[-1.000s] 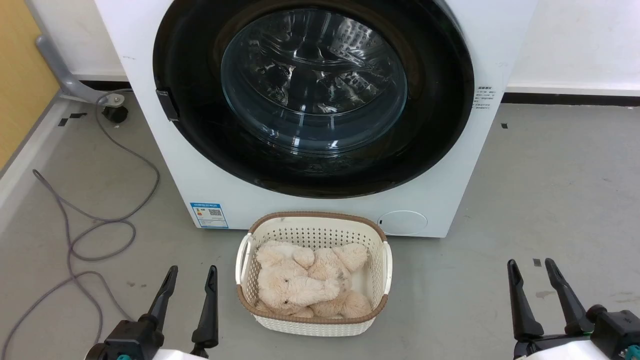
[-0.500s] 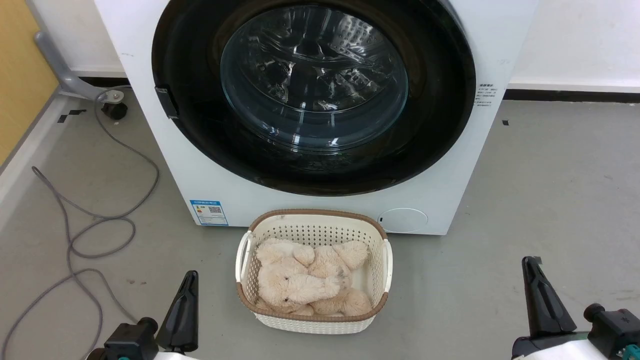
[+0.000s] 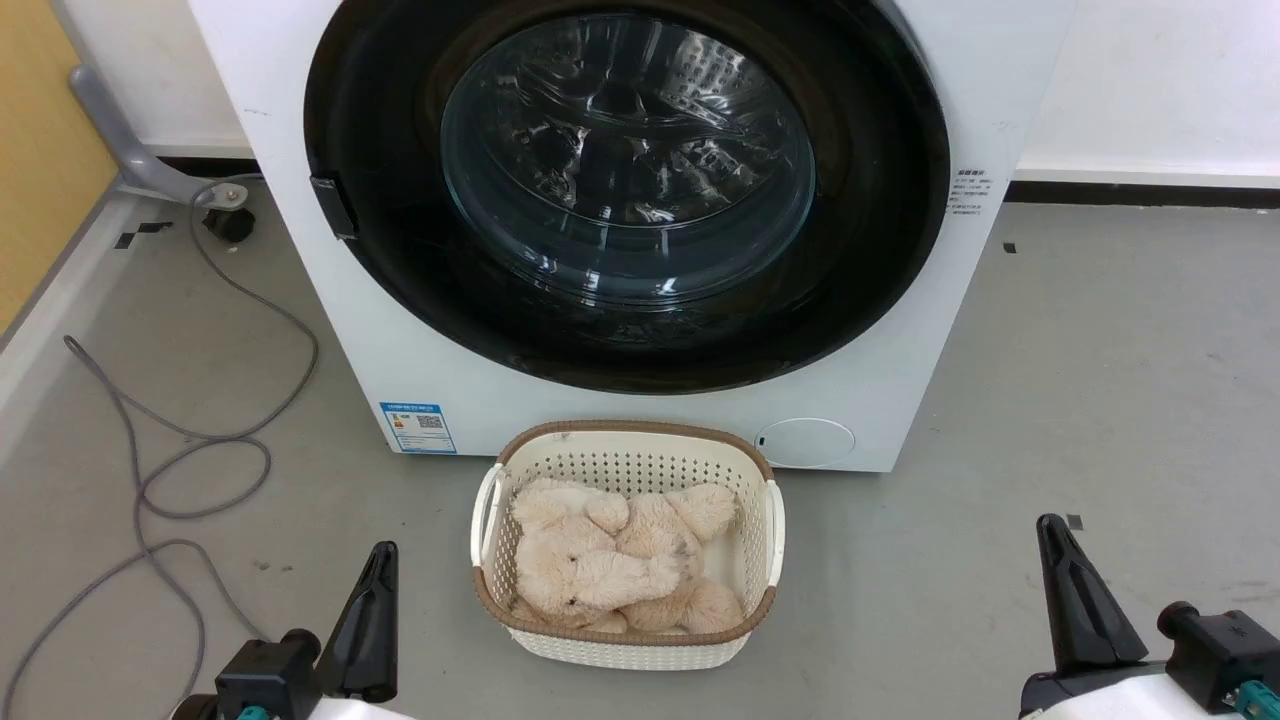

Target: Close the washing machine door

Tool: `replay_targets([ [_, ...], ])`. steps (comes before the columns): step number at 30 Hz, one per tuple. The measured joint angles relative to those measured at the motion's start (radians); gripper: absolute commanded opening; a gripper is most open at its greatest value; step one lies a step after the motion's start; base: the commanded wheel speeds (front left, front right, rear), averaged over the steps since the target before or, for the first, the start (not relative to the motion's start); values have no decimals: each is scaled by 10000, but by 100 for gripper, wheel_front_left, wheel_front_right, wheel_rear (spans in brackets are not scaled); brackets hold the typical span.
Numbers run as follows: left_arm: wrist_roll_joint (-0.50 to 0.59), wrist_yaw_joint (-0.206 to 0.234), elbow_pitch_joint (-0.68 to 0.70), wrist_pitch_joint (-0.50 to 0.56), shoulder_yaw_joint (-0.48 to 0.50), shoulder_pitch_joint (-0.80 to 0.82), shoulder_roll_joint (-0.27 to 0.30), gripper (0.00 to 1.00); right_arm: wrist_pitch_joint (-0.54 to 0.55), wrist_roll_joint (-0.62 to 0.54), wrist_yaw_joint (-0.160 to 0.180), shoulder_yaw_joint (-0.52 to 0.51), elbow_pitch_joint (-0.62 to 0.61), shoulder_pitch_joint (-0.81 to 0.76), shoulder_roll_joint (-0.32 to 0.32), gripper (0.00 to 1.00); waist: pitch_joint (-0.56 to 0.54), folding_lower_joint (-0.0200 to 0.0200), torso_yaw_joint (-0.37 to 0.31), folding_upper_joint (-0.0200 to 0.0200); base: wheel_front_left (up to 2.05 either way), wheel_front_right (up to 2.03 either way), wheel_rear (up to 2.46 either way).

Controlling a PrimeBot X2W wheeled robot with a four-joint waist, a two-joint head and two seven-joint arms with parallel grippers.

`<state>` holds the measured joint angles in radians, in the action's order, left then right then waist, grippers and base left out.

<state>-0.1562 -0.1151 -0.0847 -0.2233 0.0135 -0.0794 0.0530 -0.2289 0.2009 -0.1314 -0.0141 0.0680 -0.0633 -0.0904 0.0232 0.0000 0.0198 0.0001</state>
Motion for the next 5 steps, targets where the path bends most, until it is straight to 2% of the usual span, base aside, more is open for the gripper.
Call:
replay_targets([
  [5, 67, 69, 38, 75, -4, 13, 0, 0, 100, -82, 0, 6, -21, 7, 4, 0, -11, 0, -9, 0, 0, 0, 0],
])
